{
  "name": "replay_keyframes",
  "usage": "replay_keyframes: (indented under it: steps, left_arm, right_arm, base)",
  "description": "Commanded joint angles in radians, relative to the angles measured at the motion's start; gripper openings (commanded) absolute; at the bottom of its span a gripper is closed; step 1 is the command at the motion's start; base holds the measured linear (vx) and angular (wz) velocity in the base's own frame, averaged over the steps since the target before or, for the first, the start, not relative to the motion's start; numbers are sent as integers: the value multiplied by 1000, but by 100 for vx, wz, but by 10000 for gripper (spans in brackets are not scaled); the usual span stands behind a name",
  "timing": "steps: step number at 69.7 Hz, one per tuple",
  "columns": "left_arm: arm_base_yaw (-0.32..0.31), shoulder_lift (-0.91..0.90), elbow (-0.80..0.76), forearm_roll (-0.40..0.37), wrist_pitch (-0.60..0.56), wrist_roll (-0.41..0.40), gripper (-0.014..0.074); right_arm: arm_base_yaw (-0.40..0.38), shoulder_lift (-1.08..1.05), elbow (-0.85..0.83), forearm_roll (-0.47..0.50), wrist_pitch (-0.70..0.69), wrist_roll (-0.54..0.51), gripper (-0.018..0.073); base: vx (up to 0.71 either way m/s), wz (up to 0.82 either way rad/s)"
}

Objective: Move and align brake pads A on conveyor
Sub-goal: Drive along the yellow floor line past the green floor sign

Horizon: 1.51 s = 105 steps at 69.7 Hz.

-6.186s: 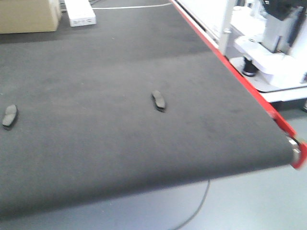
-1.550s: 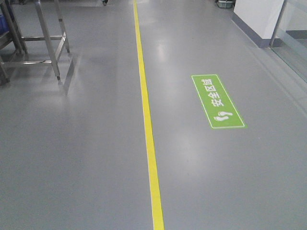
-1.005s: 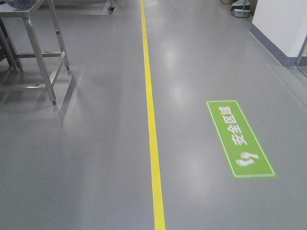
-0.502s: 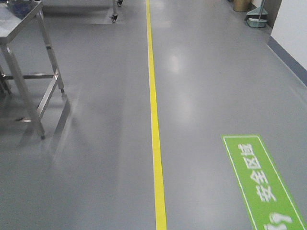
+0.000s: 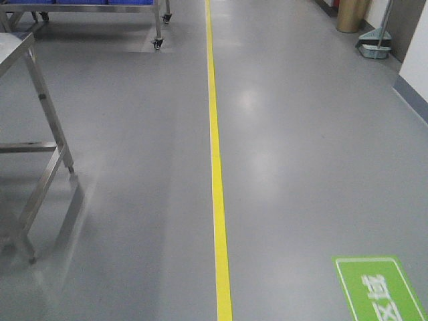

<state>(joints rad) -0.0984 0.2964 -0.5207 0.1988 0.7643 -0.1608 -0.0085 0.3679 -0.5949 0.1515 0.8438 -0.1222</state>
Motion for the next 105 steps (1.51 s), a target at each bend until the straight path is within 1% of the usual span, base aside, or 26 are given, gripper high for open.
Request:
replay_keyframes:
  steps: [1, 67, 91, 105]
  left_arm:
    - [1, 11, -24, 8, -69, -3, 554]
    - [1, 12, -24, 8, -69, -3, 554]
    - [1, 15, -24, 8, -70, -3, 554]
    - [1, 15, -24, 8, -70, -3, 554]
  right_arm:
    - [0, 9, -27, 0, -67, -8, 578]
    - [0, 9, -27, -1, -67, -8, 578]
    - [0, 9, -27, 0, -67, -8, 578]
    - [0, 9, -27, 0, -67, -8, 578]
  base:
    - [82, 4]
    - [75, -2]
    - [53, 3]
    - [39, 24]
